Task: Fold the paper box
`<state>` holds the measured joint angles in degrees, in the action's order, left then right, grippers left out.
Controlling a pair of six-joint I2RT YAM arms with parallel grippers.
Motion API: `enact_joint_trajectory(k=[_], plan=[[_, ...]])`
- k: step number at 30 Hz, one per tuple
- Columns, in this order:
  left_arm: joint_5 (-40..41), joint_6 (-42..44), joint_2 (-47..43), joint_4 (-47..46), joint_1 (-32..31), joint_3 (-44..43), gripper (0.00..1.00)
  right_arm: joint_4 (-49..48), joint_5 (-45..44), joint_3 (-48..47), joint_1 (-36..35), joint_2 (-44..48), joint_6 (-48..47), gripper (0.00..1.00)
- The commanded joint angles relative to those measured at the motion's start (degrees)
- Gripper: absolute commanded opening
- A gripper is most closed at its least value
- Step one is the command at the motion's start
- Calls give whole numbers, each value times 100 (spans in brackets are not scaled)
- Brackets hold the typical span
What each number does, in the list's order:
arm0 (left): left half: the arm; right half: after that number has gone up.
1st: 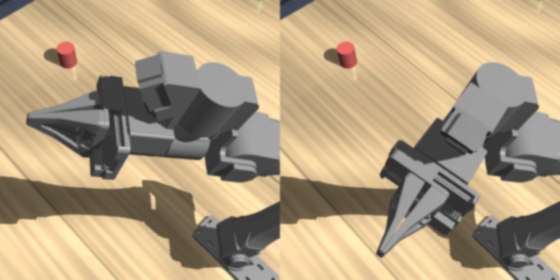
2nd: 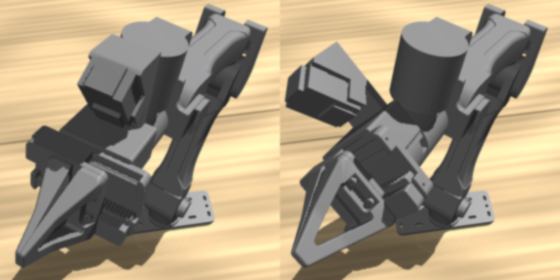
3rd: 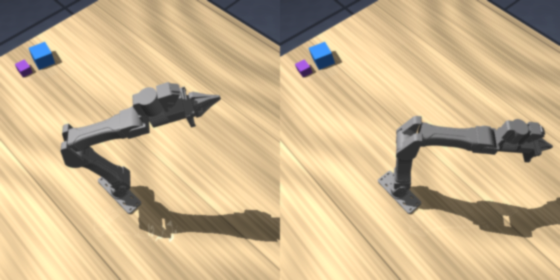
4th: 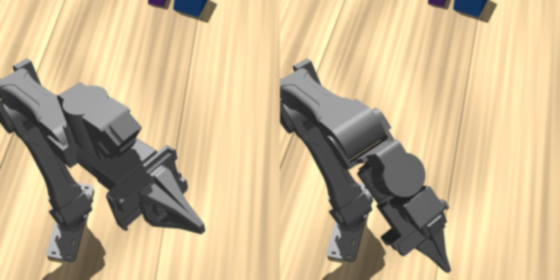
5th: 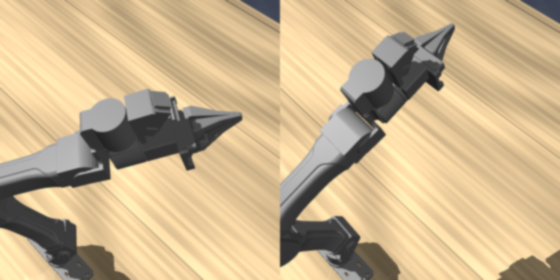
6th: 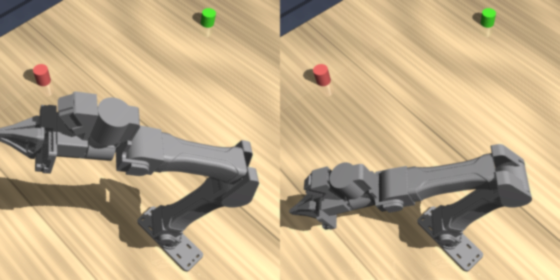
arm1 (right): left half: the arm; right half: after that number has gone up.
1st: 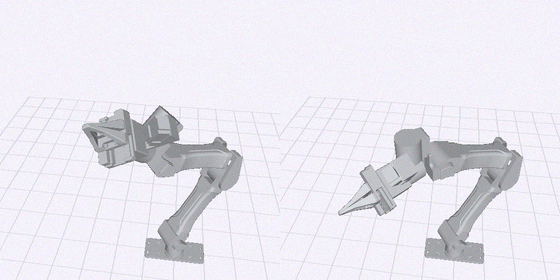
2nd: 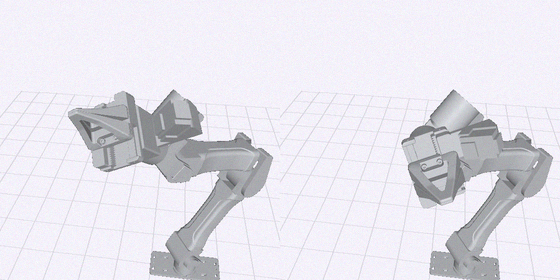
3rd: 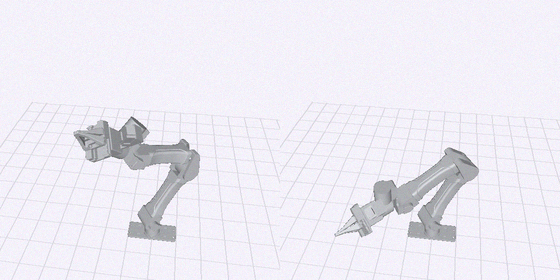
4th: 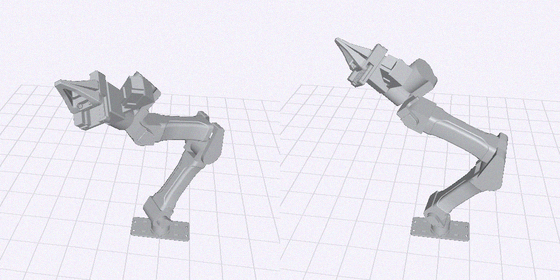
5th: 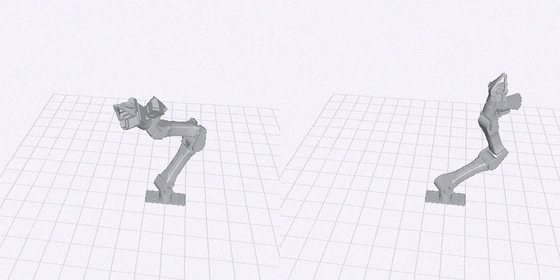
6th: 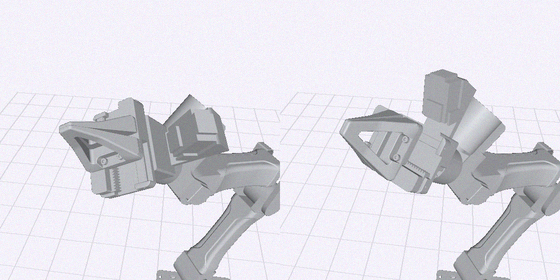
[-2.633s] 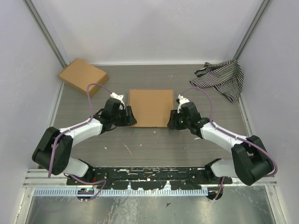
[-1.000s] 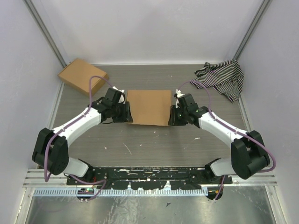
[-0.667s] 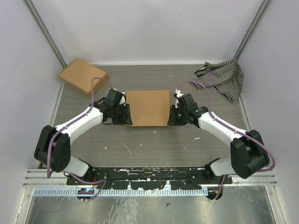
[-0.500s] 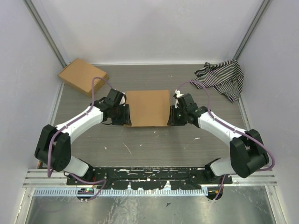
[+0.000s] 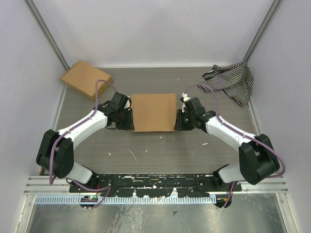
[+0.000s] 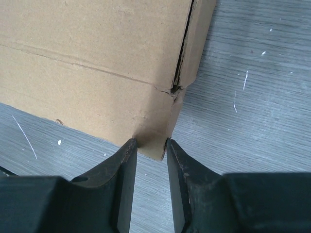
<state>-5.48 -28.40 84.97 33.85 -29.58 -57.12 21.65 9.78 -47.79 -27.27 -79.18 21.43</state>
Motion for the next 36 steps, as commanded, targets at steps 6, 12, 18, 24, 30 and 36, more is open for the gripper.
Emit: enact_joint_trajectory(k=[6,12,18,24,30,36], plan=[[40,62,22,45,-39,-159,34,-270,71,-200,-30,-31,73,37],[215,97,83,242,-108,-272,32,-284,85,-200,-32,-97,78,37],[542,196,54,595,-225,-496,32,-293,132,-251,-24,-108,89,37],[738,228,122,687,-310,-559,34,-267,139,-315,-32,-81,98,37],[758,215,283,494,-316,-468,33,-300,148,-345,-25,-151,89,37],[650,188,242,303,-313,-387,34,-369,198,-285,-31,-203,98,37]])
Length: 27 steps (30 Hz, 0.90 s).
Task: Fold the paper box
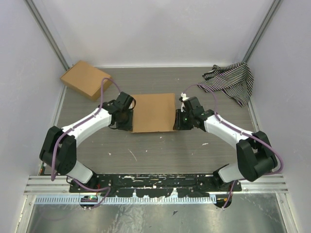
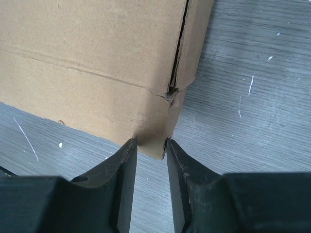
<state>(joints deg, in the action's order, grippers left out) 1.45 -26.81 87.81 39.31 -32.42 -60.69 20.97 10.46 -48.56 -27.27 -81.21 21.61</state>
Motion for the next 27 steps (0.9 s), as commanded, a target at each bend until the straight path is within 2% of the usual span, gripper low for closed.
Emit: enact_joint_trajectory(k=[1,8,12,19,23,27], plan=[[-102,15,-59,-332,-27,0,34,-318,146,-196,-33,0,86,36],[-67,-96,-71,-1091,-23,421,39,-472,50,-102,-28,-69,66,37],[316,-141,-38,-1661,-27,788,38,-640,-203,31,-26,-99,152,37],[1021,-328,-298,-2683,-36,1353,41,-1389,-875,393,-33,-70,359,44],[1075,-351,-761,-2754,-44,1516,42,-1597,-871,510,-41,143,399,44],[991,-390,-1671,-2437,-53,1558,45,-1434,-826,519,-140,629,353,43]])
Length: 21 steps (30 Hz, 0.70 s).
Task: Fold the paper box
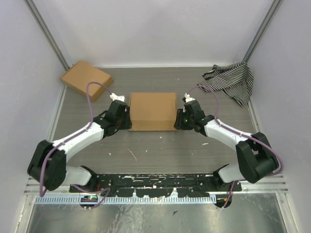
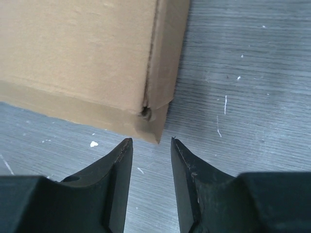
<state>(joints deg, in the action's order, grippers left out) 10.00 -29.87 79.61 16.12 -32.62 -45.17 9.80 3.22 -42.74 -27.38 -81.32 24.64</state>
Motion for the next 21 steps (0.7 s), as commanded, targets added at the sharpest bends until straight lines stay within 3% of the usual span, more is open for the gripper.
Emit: enact_joint_trajectory(k=[1,4,8,15,21], plan=[[114,-100,-1072,-53,-34,-14,45,-249,-107,-74,-199,754,37,42],[33,-170,-1471,0,-34,-232,49,-164,-202,-58,-576,1027,95,33],[-263,-104,-809,-458,-34,-825,52,-282,-605,85,-864,990,316,2],[-1406,-63,1528,-836,-46,-2376,50,-1084,-460,384,-906,462,607,1],[-1709,-162,2352,-834,-72,-2802,51,-1417,-590,219,-913,-13,675,1]])
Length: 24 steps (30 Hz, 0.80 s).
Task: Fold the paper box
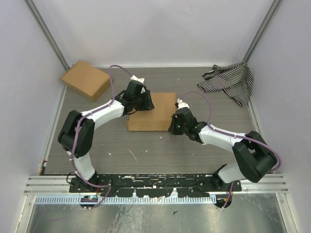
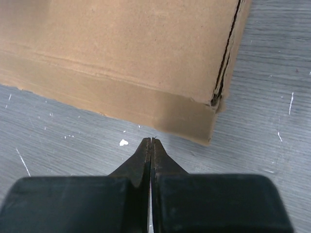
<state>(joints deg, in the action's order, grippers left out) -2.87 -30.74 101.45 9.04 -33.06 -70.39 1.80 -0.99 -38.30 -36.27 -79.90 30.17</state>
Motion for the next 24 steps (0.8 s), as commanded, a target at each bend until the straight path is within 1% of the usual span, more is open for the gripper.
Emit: enact_joint_trajectory(k=[1,5,6,7,8,9,10,12,13,15,16,19,22,24], plan=[[-430,-99,135,-152,-38,-229,51,-601,-150,-272,-26,-165,115,1],[-311,-100,-383,-144,-50,136,54,-387,-159,-356,-22,39,67,1],[-283,-49,-554,-52,-51,192,55,-284,-189,-362,-23,136,30,2],[-242,20,-763,157,-47,238,56,-176,-229,-363,-14,254,-7,5],[-168,106,-975,300,-51,323,57,-64,-311,-354,-20,379,-44,12],[-61,183,-1238,426,-49,427,59,70,-463,-341,-16,566,-72,23],[82,264,-1511,523,-49,594,62,167,-564,-311,-9,702,-124,40],[501,377,-2043,608,-45,1027,70,283,-701,-204,115,924,-246,68],[676,435,-2261,605,-43,1283,72,287,-640,-148,243,952,-301,73],[1007,485,-2628,413,-35,1843,79,190,-179,-44,635,864,-380,76],[1096,482,-2731,274,-24,2092,80,44,73,6,794,776,-425,76],[1018,452,-2742,-12,-8,2562,80,-269,499,13,954,401,-524,75],[898,391,-2550,-23,-7,2699,80,-449,877,7,955,135,-515,72],[882,385,-2514,-14,-8,2755,79,-535,994,79,955,140,-481,70]])
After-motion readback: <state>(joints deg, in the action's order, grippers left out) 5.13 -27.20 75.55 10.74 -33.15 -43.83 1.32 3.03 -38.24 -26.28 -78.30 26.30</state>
